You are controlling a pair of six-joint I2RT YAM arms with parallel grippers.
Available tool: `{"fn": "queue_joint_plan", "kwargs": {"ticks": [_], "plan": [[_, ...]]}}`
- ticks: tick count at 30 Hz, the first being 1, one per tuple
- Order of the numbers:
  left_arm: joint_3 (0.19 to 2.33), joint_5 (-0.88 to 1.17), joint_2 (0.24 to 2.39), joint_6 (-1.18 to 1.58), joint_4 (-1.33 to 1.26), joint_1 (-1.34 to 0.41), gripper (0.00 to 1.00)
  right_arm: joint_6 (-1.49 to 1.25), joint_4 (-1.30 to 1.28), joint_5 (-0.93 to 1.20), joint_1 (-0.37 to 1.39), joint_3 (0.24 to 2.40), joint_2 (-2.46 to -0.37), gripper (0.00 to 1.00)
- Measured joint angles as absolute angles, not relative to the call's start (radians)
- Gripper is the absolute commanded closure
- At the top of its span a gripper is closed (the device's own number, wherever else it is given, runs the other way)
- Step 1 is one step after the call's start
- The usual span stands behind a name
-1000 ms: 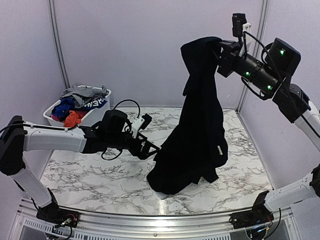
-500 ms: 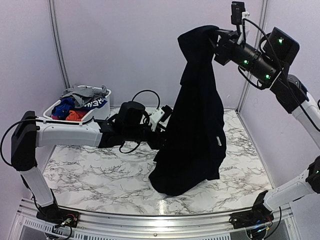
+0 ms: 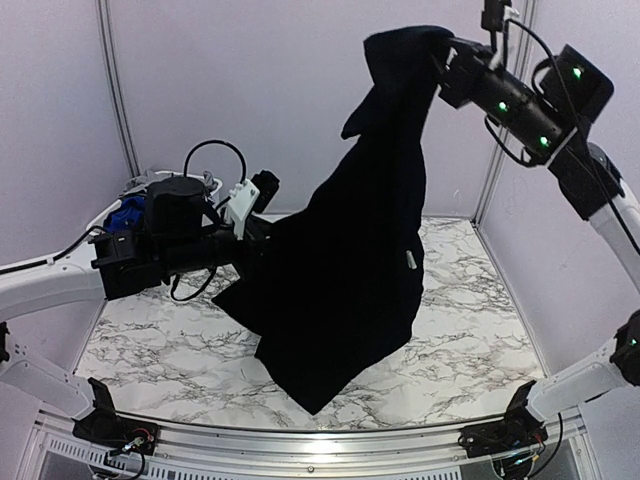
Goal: Fold and stack the mixed laundry pile
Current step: Pick up the crumpled T-shirt from the center of the board.
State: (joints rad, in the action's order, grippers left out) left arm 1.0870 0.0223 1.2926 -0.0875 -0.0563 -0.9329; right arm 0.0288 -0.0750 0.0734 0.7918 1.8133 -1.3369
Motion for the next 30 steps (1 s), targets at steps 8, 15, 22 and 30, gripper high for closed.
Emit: {"fn": "queue_joint_plan", "kwargs": {"ticks": [8,15,22,30], "plan": [[1.063,-0.019,1.421,-0.151,0.135,-1.164,0.47,-0.046,-0.144,-0.114,0.688,1.233,-0.863,1.0],[0.891,0.021,1.339,-0.025,0.19,-1.063,0.34,-0.184,-0.295,-0.062,0.683,0.951,-0.759,1.0],[0.875,-0.012,1.353,0.112,0.174,-0.844,0.33,-0.281,-0.435,-0.119,0.683,0.856,-0.67,1.0],[1.028,0.008,1.643,0.204,0.233,-0.716,0.28,-0.325,-0.451,-0.189,0.683,0.852,-0.638,1.0]]}}
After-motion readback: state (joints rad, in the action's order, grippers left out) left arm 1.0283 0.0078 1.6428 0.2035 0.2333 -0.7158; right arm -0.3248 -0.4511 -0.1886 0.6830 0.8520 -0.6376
